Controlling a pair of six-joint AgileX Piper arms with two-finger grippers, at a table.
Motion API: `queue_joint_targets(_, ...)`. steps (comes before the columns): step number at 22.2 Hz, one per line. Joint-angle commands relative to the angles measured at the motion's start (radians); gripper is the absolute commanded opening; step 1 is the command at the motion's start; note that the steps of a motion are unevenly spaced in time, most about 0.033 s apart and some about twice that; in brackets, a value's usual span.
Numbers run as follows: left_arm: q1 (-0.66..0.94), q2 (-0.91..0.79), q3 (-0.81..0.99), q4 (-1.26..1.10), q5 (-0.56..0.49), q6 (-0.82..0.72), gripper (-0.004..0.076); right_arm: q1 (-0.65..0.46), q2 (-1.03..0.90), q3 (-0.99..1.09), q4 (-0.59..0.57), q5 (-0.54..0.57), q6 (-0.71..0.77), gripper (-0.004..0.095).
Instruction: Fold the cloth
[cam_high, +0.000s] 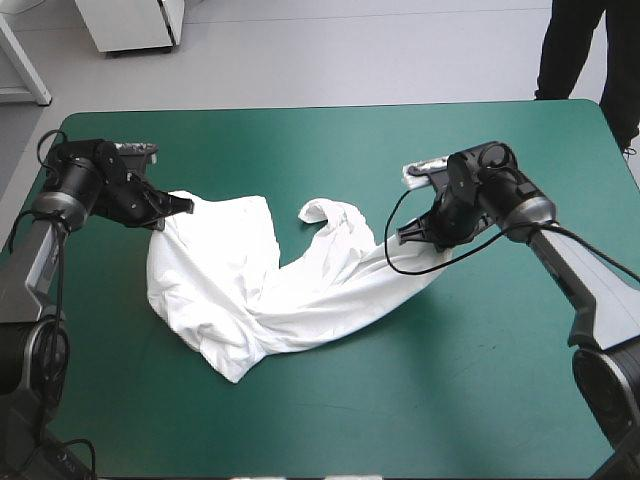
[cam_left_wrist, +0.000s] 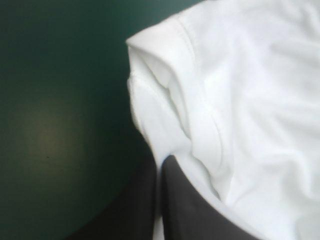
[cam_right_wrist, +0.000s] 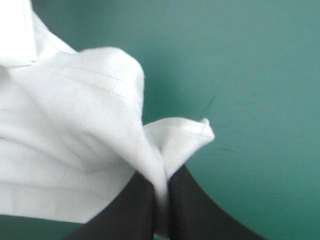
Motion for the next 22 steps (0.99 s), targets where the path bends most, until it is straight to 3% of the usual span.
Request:
queue_joint_targets(1, 0.0, -0.12, -0.089, -0.04, 0.011, 0.023, -0.0022, -0.003, -0.121, -0.125, -0.058, 0.058, -0.001, -0.0017)
queue_joint_targets(10, 0.0, -0.319, -0.273, -0.147, 0.019, 0.057, -0.0022, -0.003, -0.326, -0.378, -0.141, 0.057, -0.001, -0.0017)
queue_joint_targets(15, 0.0, -0.399, -0.525, -0.198, -0.003, 0.082, -0.0022, -0.003, -0.419, -0.62, -0.226, 0.017, -0.011, -0.0017)
queue_joint_targets(19, 0.0, -0.428, -0.722, -0.243, -0.015, 0.082, -0.0022, -0.003, -0.437, -0.793, -0.23, -0.023, -0.065, -0.0016)
queue_joint_targets(22, 0.0, -0.437, -0.853, -0.289, -0.08, 0.082, -0.0022, -0.003, -0.437, -0.899, -0.221, -0.024, -0.105, -0.0016)
